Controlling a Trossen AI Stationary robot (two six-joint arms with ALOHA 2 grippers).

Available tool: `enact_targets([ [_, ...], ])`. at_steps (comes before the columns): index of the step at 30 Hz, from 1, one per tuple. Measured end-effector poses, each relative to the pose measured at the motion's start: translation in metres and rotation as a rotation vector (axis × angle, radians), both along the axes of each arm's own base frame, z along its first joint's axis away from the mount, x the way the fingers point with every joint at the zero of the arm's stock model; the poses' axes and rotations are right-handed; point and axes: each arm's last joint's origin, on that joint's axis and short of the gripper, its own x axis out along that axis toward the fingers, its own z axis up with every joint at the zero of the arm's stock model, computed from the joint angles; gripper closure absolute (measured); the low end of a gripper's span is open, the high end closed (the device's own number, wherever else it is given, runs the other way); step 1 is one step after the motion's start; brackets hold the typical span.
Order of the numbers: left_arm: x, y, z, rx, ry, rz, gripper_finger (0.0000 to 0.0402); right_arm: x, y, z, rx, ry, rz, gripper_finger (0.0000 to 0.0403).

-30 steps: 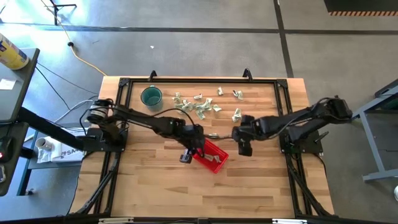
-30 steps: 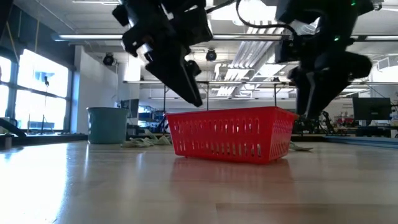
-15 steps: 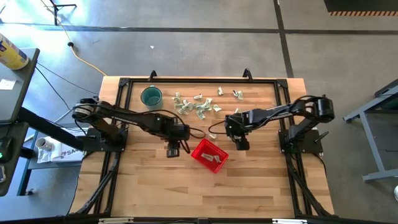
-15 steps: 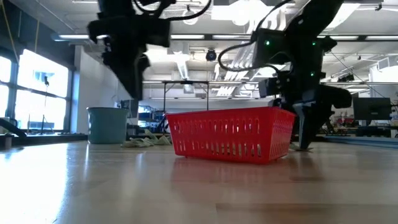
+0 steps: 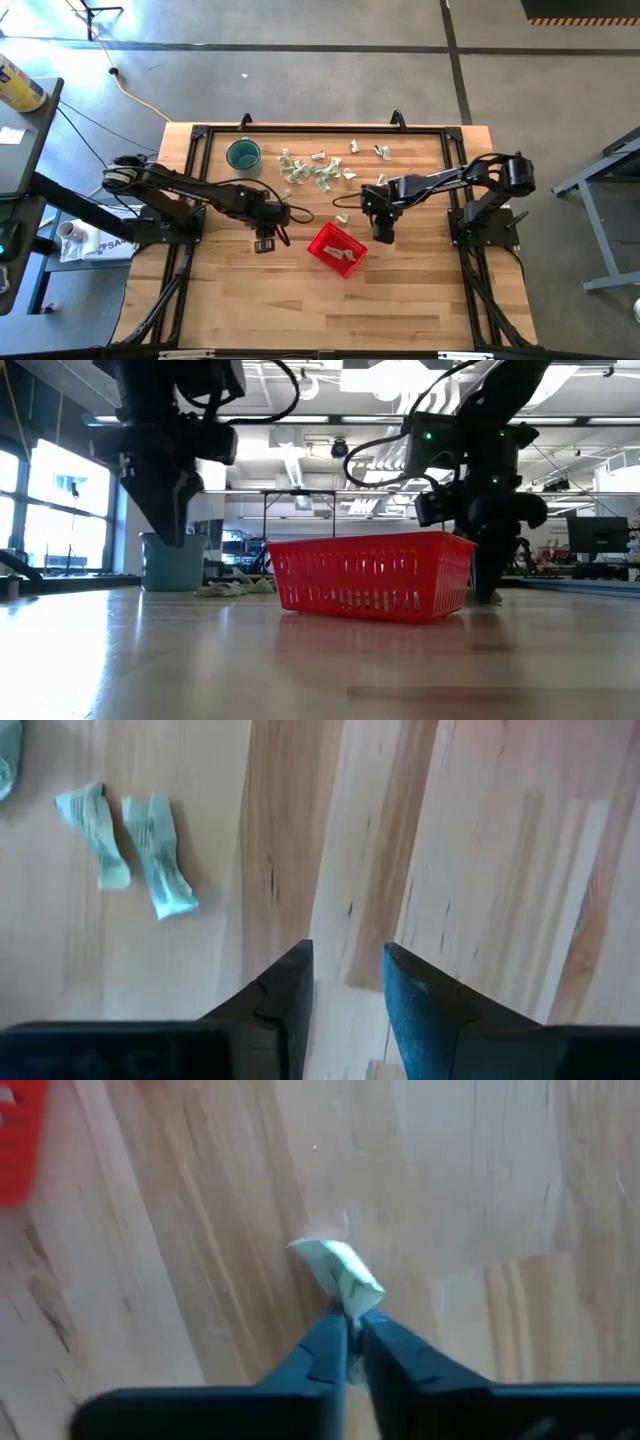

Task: Pick and place Stevia / Truvia into bins
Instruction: Put the light green stevia packet into the bin

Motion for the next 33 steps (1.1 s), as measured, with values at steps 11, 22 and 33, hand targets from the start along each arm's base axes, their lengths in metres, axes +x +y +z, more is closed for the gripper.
enact_targets([
  [11,-0.037,0.013,0.021,0.122,-0.216,0.124,0.0247,0.041,0.009,0.092,0.130,-0.334,-0.012,0.0394],
  [22,-0.052,0.067,-0.011,0.017,-0.248,0.396,0.0247,0.077,0.030,0.081,0.253,-0.289,0.107,0.0283],
  [33,-0.032,0.082,-0.023,-0.036,-0.315,0.384,0.0247,0.058,0.036,0.096,-0.035,-0.186,0.042,0.0174],
])
